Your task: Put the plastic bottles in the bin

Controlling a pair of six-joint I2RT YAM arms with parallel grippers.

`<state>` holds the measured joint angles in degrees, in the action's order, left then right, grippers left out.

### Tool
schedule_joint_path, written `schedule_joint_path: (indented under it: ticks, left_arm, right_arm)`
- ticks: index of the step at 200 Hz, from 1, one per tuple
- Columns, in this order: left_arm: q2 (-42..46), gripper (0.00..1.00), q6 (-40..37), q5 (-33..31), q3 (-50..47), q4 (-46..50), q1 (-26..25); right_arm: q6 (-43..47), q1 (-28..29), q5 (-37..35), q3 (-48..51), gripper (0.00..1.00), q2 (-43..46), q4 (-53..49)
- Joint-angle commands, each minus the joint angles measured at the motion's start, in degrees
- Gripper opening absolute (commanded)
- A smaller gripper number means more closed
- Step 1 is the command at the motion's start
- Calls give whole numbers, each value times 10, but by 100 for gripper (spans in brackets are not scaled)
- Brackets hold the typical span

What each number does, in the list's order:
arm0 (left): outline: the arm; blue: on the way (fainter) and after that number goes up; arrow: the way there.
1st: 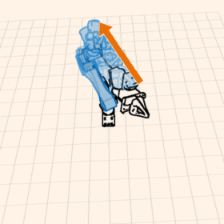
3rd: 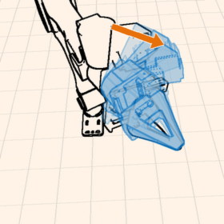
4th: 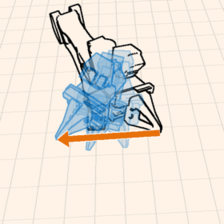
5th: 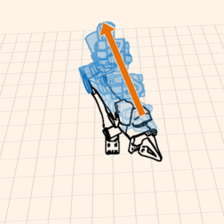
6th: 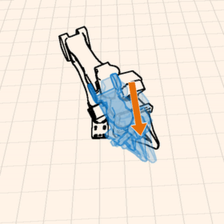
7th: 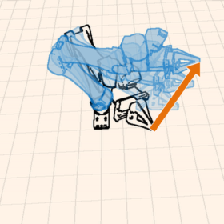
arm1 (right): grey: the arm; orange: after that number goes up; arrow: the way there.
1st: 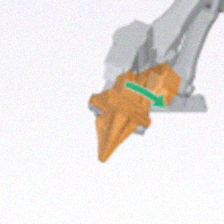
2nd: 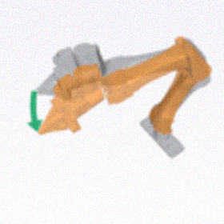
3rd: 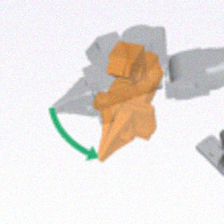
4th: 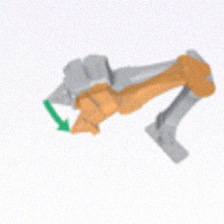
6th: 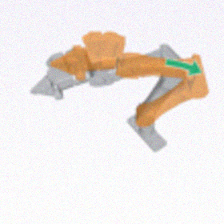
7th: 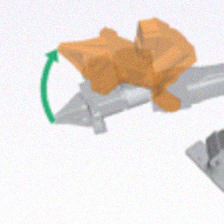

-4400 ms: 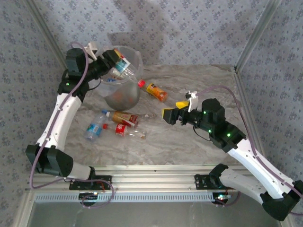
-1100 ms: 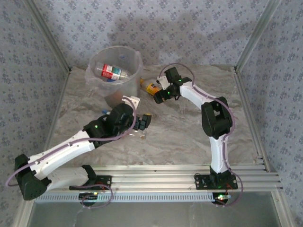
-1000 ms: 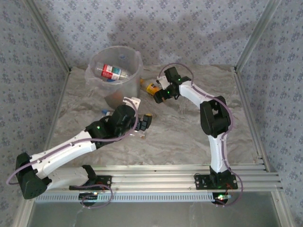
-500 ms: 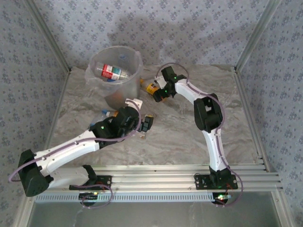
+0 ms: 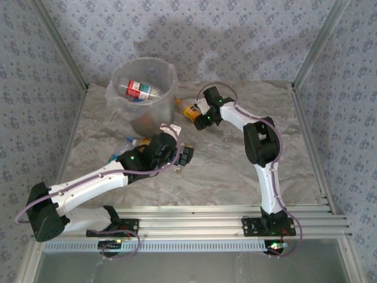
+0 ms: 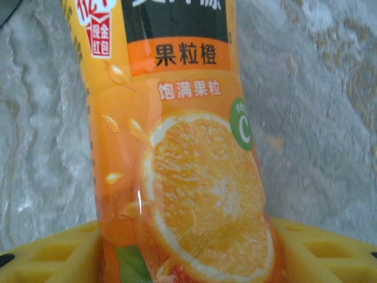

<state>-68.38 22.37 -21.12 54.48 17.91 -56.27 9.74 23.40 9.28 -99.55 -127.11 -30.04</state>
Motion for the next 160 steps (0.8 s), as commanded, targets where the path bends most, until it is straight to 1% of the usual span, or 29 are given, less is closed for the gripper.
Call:
schedule_joint_path:
  ticks: [1,15,36,62,83,111,141,160]
  left_arm:
    - [4,100,22,24,28,-12,0]
    - [3,100,40,49,27,-19,11]
    - [-1,100,73,103,22,-40,36]
    - [-9,100,102,156,18,-72,58]
    - [-23,100,122,196,25,-89,75]
    - [-41,100,152,252,32,-120,103]
    - [-67,99,216,339,32,-185,151]
    - [-91,98,249,378,44,-214,167]
  right_arm:
    - [-33,-17,18,71,62,73,47]
    - [-50,-18,20,123,62,117,69]
    - [-82,-19,24,196,62,180,97]
    - [-127,-16,43,291,61,259,144]
    - [-151,-8,54,356,61,316,159]
    - [-174,5,72,408,61,395,159]
    - [-199,8,108,454,61,471,159]
    - [-211,9,134,474,61,510,153]
